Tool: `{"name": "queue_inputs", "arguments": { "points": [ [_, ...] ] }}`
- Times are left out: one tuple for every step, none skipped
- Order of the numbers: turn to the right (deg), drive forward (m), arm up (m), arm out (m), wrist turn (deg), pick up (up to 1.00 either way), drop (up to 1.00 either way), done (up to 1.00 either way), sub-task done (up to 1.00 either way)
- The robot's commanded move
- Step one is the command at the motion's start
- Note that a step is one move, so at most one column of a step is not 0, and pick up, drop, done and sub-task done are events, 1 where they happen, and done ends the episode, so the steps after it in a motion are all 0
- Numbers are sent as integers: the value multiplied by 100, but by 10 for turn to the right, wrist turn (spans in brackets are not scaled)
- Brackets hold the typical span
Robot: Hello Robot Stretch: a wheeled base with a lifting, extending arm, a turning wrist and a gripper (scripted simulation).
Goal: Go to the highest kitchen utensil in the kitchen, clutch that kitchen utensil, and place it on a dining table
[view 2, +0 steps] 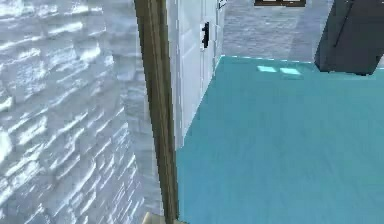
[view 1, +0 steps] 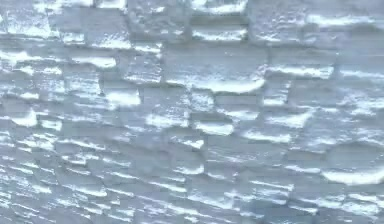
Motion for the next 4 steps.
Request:
{"name": "queue_inputs", "arguments": {
  "points": [
    [450, 0, 0, 0, 0, 0, 0, 0, 0],
    [450, 0, 0, 0, 0, 0, 0, 0, 0],
    [360, 0, 0, 0, 0, 0, 0, 0, 0],
    [0, 80, 0, 0, 0, 0, 0, 0, 0]
  ]
}}
